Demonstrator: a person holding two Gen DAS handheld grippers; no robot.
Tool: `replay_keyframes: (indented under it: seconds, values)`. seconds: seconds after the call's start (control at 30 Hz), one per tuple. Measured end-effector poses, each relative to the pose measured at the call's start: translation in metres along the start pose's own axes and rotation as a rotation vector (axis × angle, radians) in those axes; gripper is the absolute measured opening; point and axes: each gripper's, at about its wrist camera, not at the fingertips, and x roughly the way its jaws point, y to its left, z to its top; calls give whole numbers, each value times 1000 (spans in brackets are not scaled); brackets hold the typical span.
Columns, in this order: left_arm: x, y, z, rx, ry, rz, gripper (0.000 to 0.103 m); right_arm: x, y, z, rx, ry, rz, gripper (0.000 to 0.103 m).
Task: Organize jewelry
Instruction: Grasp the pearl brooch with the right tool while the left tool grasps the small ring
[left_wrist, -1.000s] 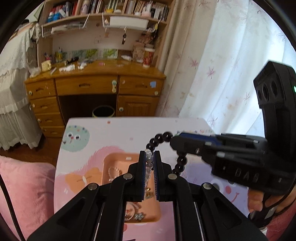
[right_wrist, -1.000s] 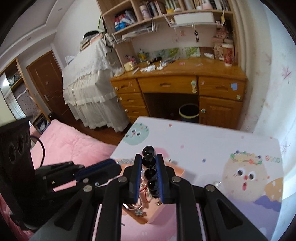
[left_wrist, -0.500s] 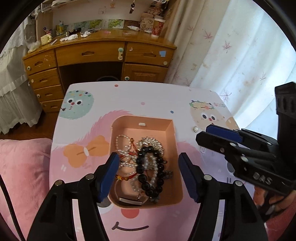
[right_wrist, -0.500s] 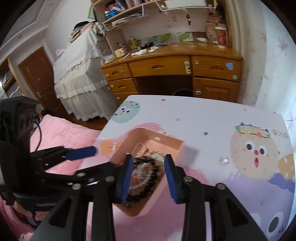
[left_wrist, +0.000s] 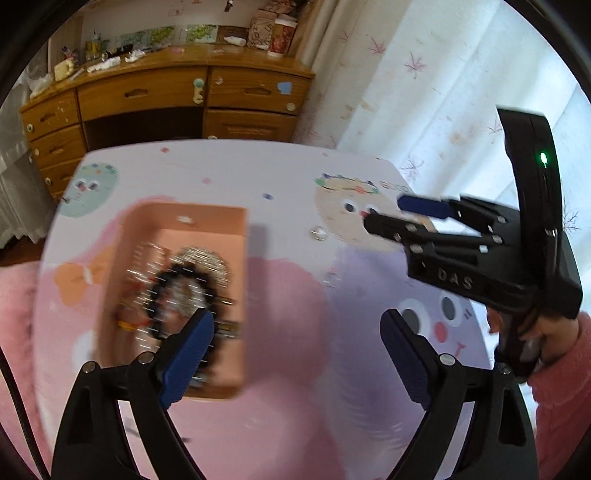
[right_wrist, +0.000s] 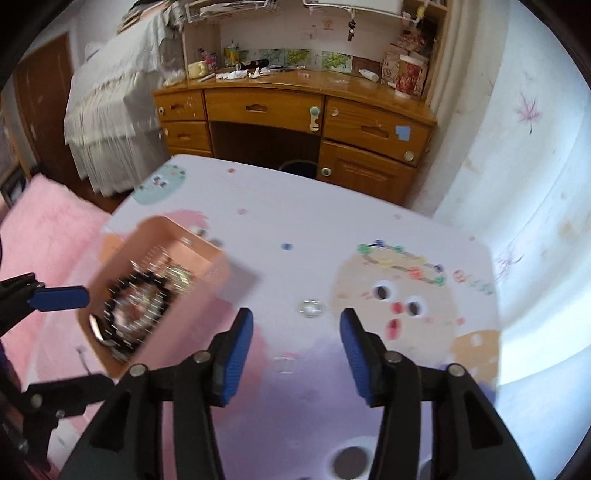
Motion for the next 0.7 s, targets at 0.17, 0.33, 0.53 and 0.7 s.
replay_keyframes:
  seconds: [0.17,0.33,0.53,0.7]
  values:
    - [33,-38,-11,13,61,60,91,0,-16,-5,-182,-12,-39,54]
    - [62,-66,-21,57,13,153,91,7,-23,-7,-401,-44,-20,54]
    - [92,-78,-25,20,-76,203,91,28,-30,-7,-494,-56,194,54]
    - [112,-88,-23,74,-120,259,91,59,-30,-12,-537,-41,334,54]
